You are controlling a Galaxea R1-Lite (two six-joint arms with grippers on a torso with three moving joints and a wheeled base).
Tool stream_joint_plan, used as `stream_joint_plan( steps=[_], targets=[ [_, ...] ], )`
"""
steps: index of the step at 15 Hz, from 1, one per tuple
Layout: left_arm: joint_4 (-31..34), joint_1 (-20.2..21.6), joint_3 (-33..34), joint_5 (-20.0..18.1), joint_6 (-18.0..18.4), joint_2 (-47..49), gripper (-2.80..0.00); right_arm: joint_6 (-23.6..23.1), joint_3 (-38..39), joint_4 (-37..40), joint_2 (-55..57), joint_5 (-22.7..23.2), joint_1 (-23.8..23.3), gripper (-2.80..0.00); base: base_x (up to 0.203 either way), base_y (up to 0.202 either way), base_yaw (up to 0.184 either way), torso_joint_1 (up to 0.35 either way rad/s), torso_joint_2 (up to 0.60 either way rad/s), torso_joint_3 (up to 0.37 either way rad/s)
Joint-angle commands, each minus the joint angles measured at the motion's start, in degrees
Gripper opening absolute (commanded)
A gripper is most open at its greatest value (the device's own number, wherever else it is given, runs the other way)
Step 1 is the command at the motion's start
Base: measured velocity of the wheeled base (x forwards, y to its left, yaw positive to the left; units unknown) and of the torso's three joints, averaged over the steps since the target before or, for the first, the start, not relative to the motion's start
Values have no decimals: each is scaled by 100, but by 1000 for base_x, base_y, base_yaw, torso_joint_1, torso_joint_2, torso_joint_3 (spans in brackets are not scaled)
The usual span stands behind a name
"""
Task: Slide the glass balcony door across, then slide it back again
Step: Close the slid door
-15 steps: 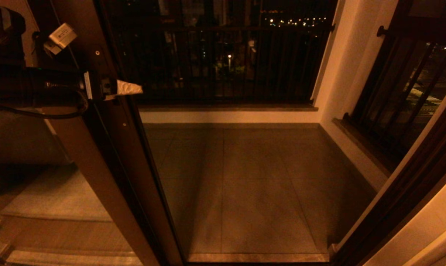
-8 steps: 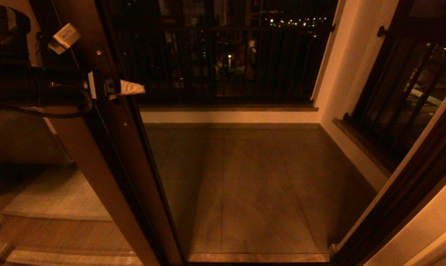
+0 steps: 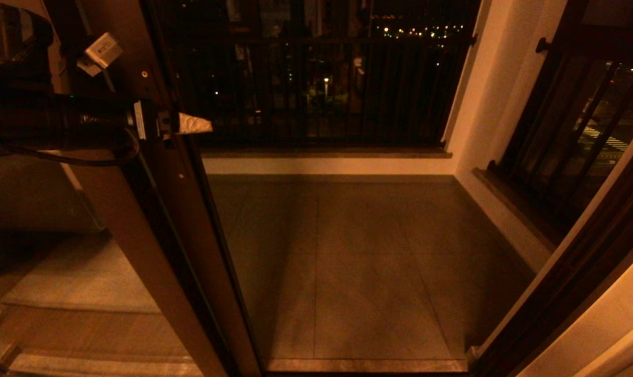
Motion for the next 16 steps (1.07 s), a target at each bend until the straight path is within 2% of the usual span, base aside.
stream_joint_plan(
  steps=[1, 6, 9, 16],
  targets=[
    [5, -96, -16, -41, -8, 29, 0, -4, 3, 4, 7, 1, 0, -280, 0, 0, 0, 0, 0, 0],
    [5, -365, -25, 39, -8, -3, 0, -4, -3, 4, 7, 1, 0, -280, 0, 0, 0, 0, 0, 0],
    [5, -643, -19, 285, -16, -47, 0, -4, -5, 4, 7, 1, 0, -280, 0, 0, 0, 0, 0, 0],
    [5, -1101, -174, 495, -34, 8, 0, -4, 0, 4, 7, 1, 0, -280, 0, 0, 0, 0, 0, 0]
  ],
)
